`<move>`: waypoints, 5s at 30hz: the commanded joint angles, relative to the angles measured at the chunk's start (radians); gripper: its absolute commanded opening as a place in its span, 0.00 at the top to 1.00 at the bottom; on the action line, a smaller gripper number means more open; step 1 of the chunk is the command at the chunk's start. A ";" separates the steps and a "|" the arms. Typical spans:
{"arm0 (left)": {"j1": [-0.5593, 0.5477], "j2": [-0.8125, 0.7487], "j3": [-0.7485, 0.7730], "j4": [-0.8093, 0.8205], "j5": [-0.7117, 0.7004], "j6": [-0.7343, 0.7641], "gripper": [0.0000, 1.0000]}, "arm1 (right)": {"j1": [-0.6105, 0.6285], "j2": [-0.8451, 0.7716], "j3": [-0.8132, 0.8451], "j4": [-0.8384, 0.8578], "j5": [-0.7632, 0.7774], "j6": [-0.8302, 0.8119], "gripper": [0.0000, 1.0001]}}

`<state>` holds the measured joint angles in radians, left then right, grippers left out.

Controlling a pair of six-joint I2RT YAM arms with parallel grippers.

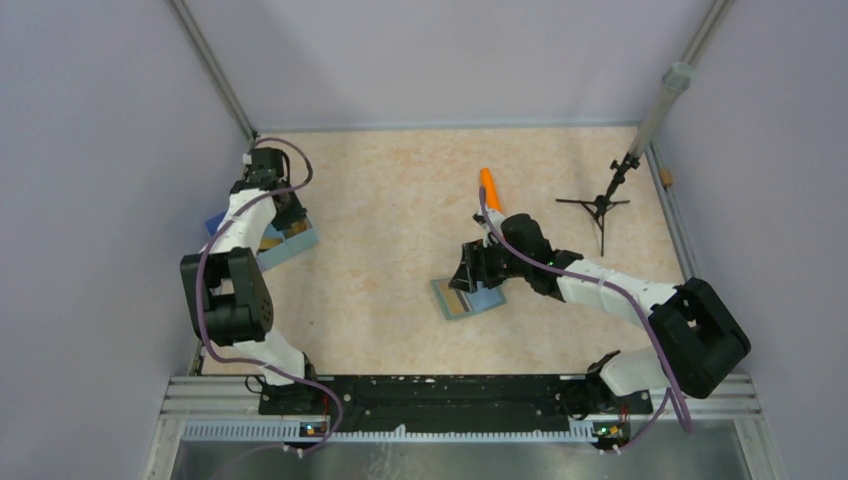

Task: Put the credit cards into the card holder
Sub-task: Pick up the credit card from the storage box, then insert the credit card into the card holder.

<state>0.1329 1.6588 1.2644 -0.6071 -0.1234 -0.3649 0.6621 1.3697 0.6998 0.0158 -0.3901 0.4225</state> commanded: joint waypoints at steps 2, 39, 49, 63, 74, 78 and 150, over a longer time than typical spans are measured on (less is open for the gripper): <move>0.029 -0.058 -0.036 -0.043 -0.086 0.005 0.66 | -0.011 0.003 0.009 0.048 -0.010 0.004 0.33; 0.140 -0.063 -0.071 -0.012 0.014 0.012 0.78 | -0.011 0.004 0.005 0.068 -0.026 0.017 0.34; 0.142 -0.086 -0.060 -0.010 0.003 0.009 0.93 | -0.012 -0.006 0.007 0.056 -0.023 0.014 0.34; 0.142 -0.221 -0.096 -0.004 -0.001 0.034 1.00 | -0.012 -0.028 0.026 0.016 0.003 0.003 0.35; 0.082 -0.490 -0.183 0.024 0.397 0.067 1.00 | -0.029 -0.121 0.061 -0.035 -0.032 -0.086 0.29; -0.104 -0.510 -0.167 -0.022 0.465 0.094 1.00 | -0.075 -0.164 0.069 -0.024 -0.164 -0.120 0.27; -0.727 -0.551 -0.853 1.409 0.711 -0.719 1.00 | -0.076 -0.290 -0.227 0.636 -0.275 0.324 0.56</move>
<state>-0.5842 1.1530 0.3965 0.9157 0.6689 -1.1534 0.5823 1.1347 0.4450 0.8082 -0.7219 0.8440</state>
